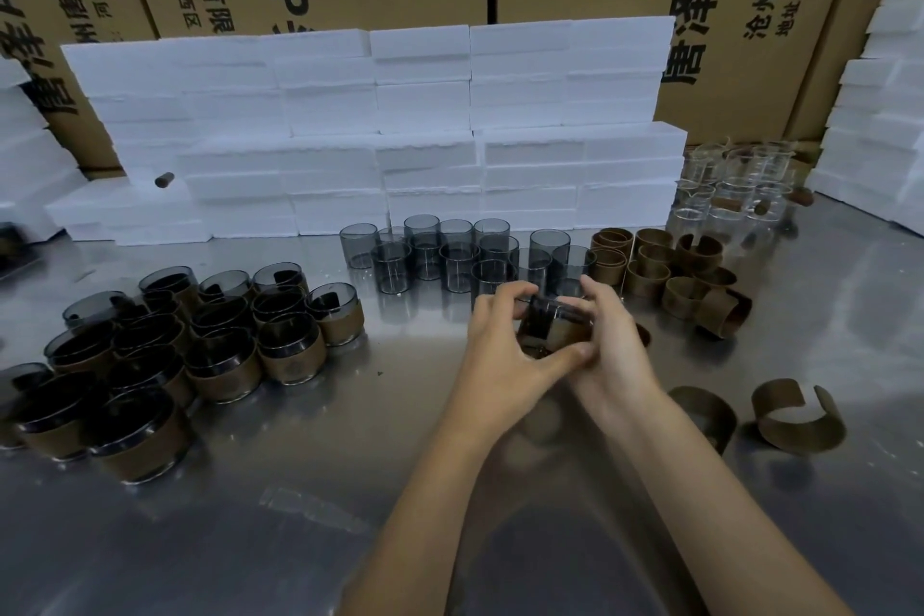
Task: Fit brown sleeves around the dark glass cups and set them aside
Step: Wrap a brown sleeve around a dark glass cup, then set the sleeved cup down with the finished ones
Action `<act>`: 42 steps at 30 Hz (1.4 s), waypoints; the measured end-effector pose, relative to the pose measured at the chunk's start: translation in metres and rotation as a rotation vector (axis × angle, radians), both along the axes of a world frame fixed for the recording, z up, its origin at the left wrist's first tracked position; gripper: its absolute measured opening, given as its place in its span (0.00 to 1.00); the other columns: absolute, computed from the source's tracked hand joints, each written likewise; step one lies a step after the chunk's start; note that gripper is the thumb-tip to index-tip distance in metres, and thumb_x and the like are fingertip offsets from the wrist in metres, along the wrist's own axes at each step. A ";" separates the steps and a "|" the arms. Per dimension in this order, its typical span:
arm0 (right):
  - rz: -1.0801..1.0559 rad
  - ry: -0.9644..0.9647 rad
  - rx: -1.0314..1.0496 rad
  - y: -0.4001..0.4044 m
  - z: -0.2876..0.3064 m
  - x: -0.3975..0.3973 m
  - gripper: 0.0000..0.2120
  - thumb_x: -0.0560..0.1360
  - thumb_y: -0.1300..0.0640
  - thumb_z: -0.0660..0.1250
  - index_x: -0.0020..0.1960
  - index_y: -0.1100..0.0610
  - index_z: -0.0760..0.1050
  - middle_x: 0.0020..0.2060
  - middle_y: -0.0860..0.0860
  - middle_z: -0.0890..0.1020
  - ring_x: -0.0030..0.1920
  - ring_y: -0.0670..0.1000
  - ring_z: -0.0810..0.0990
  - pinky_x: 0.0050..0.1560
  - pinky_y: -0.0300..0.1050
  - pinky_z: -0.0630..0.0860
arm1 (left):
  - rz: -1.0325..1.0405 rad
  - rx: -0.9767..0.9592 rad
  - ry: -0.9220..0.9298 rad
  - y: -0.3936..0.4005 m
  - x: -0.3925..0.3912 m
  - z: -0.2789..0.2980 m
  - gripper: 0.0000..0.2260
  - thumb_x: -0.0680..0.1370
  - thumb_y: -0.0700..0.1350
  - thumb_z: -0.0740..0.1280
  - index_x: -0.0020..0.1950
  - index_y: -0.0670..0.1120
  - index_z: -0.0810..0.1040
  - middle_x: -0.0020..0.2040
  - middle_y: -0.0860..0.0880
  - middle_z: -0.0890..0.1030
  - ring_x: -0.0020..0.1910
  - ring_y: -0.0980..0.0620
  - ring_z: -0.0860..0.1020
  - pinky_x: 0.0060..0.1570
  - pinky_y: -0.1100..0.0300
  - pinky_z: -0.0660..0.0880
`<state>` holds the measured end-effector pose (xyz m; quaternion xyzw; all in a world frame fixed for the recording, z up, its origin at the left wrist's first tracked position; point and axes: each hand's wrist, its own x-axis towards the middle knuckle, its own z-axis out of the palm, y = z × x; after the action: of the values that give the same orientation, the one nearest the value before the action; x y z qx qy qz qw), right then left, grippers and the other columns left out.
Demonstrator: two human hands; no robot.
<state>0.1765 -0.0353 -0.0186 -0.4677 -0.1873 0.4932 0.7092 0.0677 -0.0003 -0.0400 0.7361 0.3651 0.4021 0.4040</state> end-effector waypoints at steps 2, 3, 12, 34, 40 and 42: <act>0.013 0.002 -0.001 0.001 0.001 -0.004 0.19 0.82 0.46 0.61 0.61 0.61 0.74 0.47 0.58 0.81 0.50 0.59 0.83 0.52 0.55 0.80 | 0.063 -0.022 0.005 0.005 -0.003 -0.001 0.29 0.69 0.52 0.81 0.66 0.59 0.71 0.57 0.60 0.72 0.54 0.64 0.73 0.52 0.71 0.72; 0.019 -0.006 0.009 0.001 0.000 -0.005 0.18 0.83 0.46 0.61 0.62 0.60 0.75 0.49 0.56 0.81 0.49 0.56 0.83 0.48 0.51 0.80 | 0.081 -0.060 -0.020 0.009 -0.005 -0.001 0.28 0.71 0.49 0.80 0.66 0.58 0.71 0.58 0.58 0.74 0.53 0.62 0.75 0.51 0.68 0.75; 0.122 -0.146 0.032 0.002 -0.009 -0.013 0.18 0.84 0.50 0.59 0.61 0.60 0.80 0.53 0.54 0.85 0.56 0.51 0.82 0.54 0.46 0.77 | 0.130 -0.196 0.017 0.025 -0.019 -0.009 0.33 0.71 0.43 0.79 0.71 0.53 0.67 0.56 0.57 0.78 0.57 0.54 0.78 0.55 0.65 0.72; 0.065 -0.316 -0.160 0.007 -0.013 -0.003 0.13 0.84 0.52 0.59 0.47 0.56 0.78 0.51 0.56 0.81 0.46 0.50 0.78 0.63 0.55 0.77 | 0.901 0.163 0.839 0.051 -0.093 0.000 0.31 0.77 0.55 0.69 0.79 0.45 0.68 0.84 0.42 0.51 0.82 0.39 0.44 0.78 0.36 0.41; 0.054 -0.305 -0.196 0.011 -0.018 0.001 0.13 0.85 0.53 0.59 0.49 0.58 0.78 0.58 0.61 0.82 0.50 0.52 0.80 0.50 0.42 0.78 | 0.973 0.128 0.818 0.064 -0.100 -0.009 0.33 0.81 0.57 0.66 0.81 0.44 0.62 0.83 0.40 0.54 0.83 0.39 0.45 0.78 0.35 0.40; 0.053 -0.282 -0.205 0.012 -0.018 0.001 0.13 0.85 0.55 0.58 0.52 0.62 0.78 0.59 0.63 0.81 0.52 0.54 0.80 0.51 0.44 0.78 | 1.025 0.129 0.797 0.065 -0.100 -0.009 0.33 0.81 0.56 0.66 0.81 0.42 0.62 0.83 0.38 0.54 0.83 0.39 0.45 0.79 0.36 0.39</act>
<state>0.1780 -0.0229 -0.0365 -0.5969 -0.2462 0.4578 0.6112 -0.0319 0.0649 -0.0490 0.5841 0.7669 0.2611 -0.0502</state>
